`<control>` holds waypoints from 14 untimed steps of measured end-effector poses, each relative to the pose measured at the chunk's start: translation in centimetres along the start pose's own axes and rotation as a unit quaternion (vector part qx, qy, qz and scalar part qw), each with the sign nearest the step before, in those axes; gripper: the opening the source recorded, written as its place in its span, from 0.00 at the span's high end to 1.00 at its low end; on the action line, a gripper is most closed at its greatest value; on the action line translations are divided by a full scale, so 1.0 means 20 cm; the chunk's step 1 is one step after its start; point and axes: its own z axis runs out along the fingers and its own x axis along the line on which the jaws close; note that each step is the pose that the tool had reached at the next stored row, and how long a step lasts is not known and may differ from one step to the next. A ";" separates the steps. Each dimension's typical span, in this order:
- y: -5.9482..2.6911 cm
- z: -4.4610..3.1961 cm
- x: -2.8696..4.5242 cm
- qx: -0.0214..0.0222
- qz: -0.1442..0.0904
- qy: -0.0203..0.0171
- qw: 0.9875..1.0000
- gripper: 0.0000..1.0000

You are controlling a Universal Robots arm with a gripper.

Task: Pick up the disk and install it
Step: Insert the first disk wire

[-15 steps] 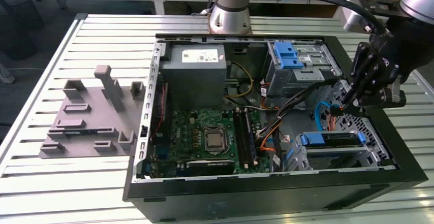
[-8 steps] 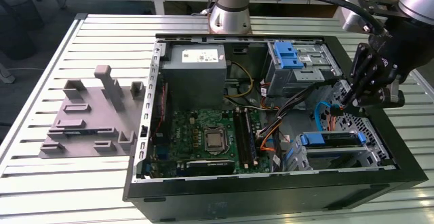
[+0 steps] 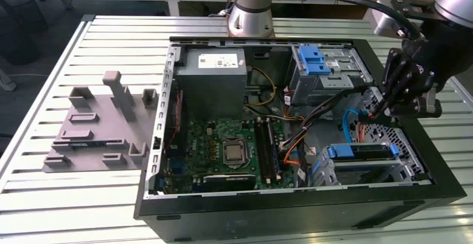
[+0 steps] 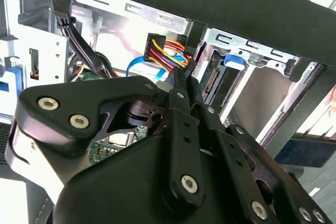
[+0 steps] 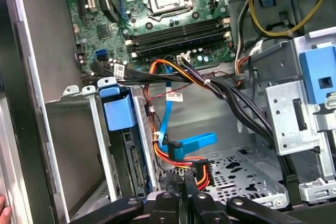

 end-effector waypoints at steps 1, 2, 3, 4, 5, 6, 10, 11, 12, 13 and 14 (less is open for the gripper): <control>0.001 0.000 0.003 0.000 -0.004 0.000 1.000 0.84; 0.002 0.000 0.005 0.000 -0.008 0.000 1.000 0.84; 0.002 0.001 0.008 0.001 -0.011 0.000 1.000 0.84; 0.002 0.001 0.012 0.001 -0.014 0.000 1.000 0.84; 0.003 0.001 0.015 0.002 -0.018 0.000 1.000 0.84; 0.004 0.001 0.019 0.002 -0.020 0.000 1.000 0.84; 0.013 0.003 0.031 0.008 -0.026 -0.001 1.000 0.84; 0.017 0.004 0.034 0.009 -0.027 -0.002 1.000 0.84; 0.021 0.004 0.037 0.010 -0.029 -0.002 1.000 0.84; 0.025 0.005 0.041 0.011 -0.030 -0.002 0.999 0.84; 0.028 0.006 0.044 0.012 -0.031 -0.002 0.999 0.84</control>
